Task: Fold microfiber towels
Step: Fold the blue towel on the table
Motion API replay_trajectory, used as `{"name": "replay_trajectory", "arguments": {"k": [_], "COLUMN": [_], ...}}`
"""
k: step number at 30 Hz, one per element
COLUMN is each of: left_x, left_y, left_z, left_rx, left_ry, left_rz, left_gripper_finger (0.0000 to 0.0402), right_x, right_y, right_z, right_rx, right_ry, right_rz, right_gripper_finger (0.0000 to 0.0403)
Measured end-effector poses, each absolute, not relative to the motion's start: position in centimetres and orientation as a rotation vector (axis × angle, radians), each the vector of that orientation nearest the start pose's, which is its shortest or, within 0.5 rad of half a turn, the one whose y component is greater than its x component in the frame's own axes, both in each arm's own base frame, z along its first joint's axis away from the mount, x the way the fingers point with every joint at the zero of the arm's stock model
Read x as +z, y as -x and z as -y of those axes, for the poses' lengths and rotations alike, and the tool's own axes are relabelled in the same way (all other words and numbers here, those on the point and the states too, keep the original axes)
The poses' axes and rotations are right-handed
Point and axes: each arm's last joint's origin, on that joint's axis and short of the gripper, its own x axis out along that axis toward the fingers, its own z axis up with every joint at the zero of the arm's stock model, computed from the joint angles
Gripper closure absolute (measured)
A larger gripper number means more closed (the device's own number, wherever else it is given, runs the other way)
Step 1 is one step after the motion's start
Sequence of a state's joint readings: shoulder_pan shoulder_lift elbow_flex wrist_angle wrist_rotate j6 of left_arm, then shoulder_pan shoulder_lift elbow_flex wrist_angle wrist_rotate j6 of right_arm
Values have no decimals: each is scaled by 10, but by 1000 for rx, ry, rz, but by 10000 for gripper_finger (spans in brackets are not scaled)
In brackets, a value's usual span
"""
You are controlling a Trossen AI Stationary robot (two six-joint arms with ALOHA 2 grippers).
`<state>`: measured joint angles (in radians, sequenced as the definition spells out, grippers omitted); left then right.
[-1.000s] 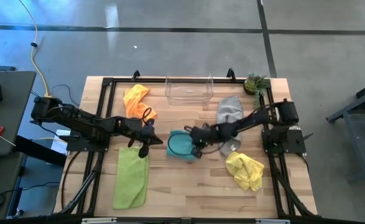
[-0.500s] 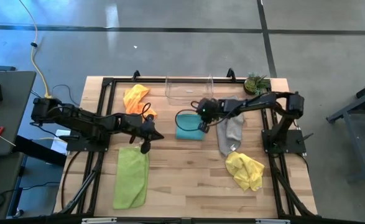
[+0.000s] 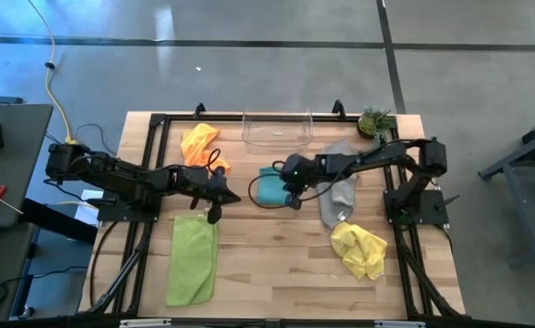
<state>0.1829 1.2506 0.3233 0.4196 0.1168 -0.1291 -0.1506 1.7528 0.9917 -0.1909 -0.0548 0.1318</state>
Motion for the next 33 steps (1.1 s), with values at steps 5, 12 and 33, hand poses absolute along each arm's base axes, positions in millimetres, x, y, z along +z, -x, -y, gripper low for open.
{"name": "replay_trajectory", "arguments": {"k": [5, 12, 33], "left_x": [148, 148, 145], "left_y": [-213, -213, -211], "left_z": [-37, -36, -37], "left_rx": [126, 130, 160], "left_ry": [221, 221, 226], "left_rz": [-495, -496, -524], "left_gripper_finger": [402, 402, 402], "right_x": [140, 140, 123], "right_y": [-339, -338, -350], "right_z": [62, 81, 73], "right_rx": [-201, -249, -141], "right_ry": [-229, -235, -284], "right_rz": [-1001, -965, -935], "right_gripper_finger": [396, 396, 396]}}
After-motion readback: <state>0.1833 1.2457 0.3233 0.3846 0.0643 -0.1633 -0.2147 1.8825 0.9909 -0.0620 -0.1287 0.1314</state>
